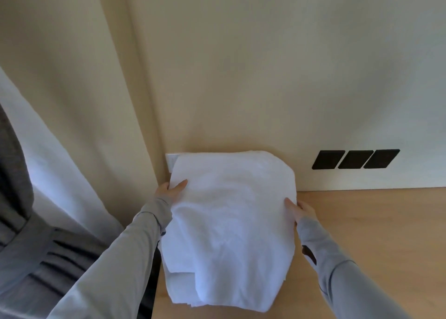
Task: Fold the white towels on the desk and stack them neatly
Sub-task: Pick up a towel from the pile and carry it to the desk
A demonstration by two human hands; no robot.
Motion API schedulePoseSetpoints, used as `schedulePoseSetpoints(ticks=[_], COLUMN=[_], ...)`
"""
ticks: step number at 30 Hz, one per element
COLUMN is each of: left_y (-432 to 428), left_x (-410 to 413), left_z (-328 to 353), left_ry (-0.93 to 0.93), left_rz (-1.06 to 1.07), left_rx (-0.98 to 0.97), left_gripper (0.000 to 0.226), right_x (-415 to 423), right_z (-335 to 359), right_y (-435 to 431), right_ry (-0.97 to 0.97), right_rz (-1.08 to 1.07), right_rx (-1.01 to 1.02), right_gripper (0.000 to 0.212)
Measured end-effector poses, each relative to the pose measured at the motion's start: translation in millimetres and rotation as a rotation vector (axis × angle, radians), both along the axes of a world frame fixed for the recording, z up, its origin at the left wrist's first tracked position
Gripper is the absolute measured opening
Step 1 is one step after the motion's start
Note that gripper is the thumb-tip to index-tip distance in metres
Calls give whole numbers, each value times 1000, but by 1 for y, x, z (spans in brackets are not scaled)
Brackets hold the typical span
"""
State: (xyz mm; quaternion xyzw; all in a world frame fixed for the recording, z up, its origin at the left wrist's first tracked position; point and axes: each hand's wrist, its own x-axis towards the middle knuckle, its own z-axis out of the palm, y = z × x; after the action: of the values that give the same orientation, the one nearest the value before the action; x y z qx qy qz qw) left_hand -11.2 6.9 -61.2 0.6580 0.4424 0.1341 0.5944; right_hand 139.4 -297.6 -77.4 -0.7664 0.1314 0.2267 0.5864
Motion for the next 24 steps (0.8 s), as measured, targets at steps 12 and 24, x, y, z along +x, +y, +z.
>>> schedulePoseSetpoints(ticks=[12, 24], left_y=[-4, -28], left_x=[2, -25], left_z=[28, 156], left_ry=[-154, -724], left_rz=[63, 115], left_rx=[8, 240], left_gripper=[21, 4], right_x=[18, -29], right_z=[53, 205], right_y=[7, -13], right_ry=[-159, -655], right_rz=[25, 16], right_rx=[192, 389], right_gripper=[48, 3])
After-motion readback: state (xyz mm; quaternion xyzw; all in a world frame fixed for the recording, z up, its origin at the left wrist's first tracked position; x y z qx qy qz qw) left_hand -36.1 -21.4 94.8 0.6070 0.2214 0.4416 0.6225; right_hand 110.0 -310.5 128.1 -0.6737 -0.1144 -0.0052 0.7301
